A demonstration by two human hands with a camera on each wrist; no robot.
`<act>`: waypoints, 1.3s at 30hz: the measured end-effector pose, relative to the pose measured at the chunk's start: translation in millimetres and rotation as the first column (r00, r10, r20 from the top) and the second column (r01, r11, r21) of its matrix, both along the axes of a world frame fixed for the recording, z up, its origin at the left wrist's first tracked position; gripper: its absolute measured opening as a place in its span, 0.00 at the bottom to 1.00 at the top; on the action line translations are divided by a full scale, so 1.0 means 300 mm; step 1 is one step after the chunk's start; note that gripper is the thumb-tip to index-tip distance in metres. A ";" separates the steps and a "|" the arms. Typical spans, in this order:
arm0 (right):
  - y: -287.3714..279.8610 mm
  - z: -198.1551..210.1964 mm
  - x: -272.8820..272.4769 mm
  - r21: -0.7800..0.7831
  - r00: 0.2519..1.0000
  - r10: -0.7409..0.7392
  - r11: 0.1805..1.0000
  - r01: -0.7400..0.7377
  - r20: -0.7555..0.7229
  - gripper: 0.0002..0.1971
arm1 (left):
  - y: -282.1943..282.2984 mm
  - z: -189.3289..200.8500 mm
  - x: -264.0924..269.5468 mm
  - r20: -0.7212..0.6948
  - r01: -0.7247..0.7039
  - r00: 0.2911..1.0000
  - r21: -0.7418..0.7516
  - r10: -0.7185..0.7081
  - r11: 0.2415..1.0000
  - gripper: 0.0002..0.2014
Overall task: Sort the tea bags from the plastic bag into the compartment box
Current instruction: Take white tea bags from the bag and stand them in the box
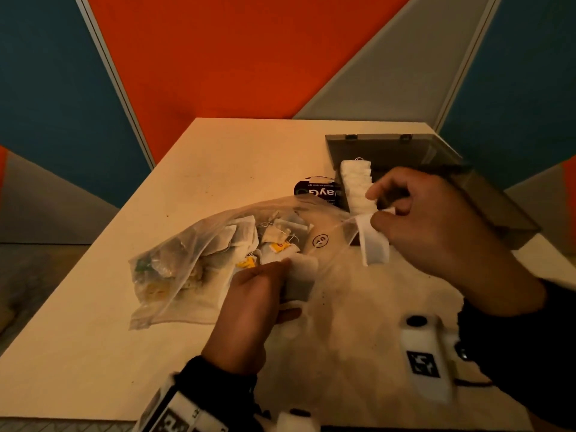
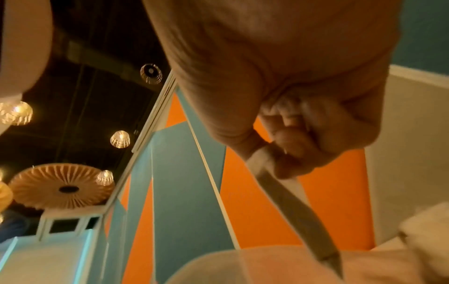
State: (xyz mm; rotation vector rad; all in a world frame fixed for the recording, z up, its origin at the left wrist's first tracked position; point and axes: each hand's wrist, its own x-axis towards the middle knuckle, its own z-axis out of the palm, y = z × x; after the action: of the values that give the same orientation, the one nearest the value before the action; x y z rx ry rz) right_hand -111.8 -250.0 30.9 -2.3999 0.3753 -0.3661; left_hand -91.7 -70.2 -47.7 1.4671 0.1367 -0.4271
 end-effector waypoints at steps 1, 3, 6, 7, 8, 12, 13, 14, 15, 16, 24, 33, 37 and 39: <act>-0.003 -0.023 0.004 -0.033 0.999 -0.030 0.999 0.030 -0.010 0.11 | 0.002 0.003 0.001 -0.005 -0.020 1.000 0.002 0.020 1.000 0.12; -0.001 -0.060 0.009 -0.034 0.996 -0.040 0.999 0.038 -0.083 0.09 | 0.002 0.015 0.000 -0.016 -0.059 0.998 0.000 0.059 0.998 0.15; 0.018 -0.073 0.026 -0.019 0.984 0.011 1.000 -0.015 -0.180 0.07 | -0.008 0.035 -0.014 -0.030 -0.068 0.997 0.007 0.068 0.998 0.14; 0.027 -0.071 0.032 0.008 0.977 0.044 0.999 -0.044 -0.209 0.08 | -0.012 0.041 -0.021 -0.022 -0.059 0.998 0.016 0.059 0.998 0.13; 0.036 -0.066 0.038 0.049 0.968 0.084 0.996 -0.074 -0.237 0.09 | -0.016 0.043 -0.025 -0.008 -0.048 0.999 0.024 0.048 0.999 0.12; 0.080 -0.041 0.060 0.238 0.886 0.250 0.957 -0.165 -0.391 0.09 | -0.021 0.051 -0.033 0.080 -0.022 0.997 0.046 0.019 0.999 0.12; 0.091 -0.039 0.065 0.277 0.860 0.287 0.944 -0.178 -0.422 0.09 | -0.021 0.051 -0.032 0.092 -0.013 0.996 0.051 0.009 0.999 0.13; 0.101 -0.041 0.069 0.306 0.840 0.315 0.933 -0.189 -0.442 0.08 | -0.021 0.053 -0.033 0.100 -0.001 0.995 0.062 -0.005 0.998 0.14; 0.109 -0.045 0.073 0.323 0.827 0.334 0.926 -0.197 -0.452 0.08 | -0.022 0.054 -0.033 0.113 0.013 0.993 0.085 -0.023 0.996 0.17; 0.115 -0.049 0.077 0.337 0.821 0.346 0.920 -0.202 -0.454 0.07 | -0.023 0.055 -0.033 0.129 0.028 0.991 0.113 -0.043 0.993 0.20; 0.107 -0.067 0.084 0.571 0.814 0.435 0.805 -0.160 -0.385 0.05 | -0.009 0.040 -0.025 0.190 0.150 0.967 0.122 -0.171 0.981 0.16; 0.072 -0.093 0.089 0.860 0.798 0.546 0.505 -0.071 -0.255 0.01 | 0.027 0.012 0.016 0.183 0.211 0.965 -0.124 -0.186 0.970 0.10; 0.057 -0.139 0.092 0.951 0.764 0.604 0.307 0.039 -0.227 0.12 | 0.029 -0.020 0.014 0.191 0.222 0.963 -0.170 -0.189 0.960 0.09; 0.049 -0.144 0.082 0.972 0.773 0.609 0.230 0.041 -0.177 0.13 | 0.028 -0.034 0.013 0.202 0.208 0.964 -0.175 -0.172 0.962 0.09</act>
State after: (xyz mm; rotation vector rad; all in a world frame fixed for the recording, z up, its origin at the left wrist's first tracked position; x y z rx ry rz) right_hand -87.3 -235.3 -12.2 -1.1777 0.2225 0.6505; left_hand -87.8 -61.9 -57.9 1.3226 -0.1932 -0.4447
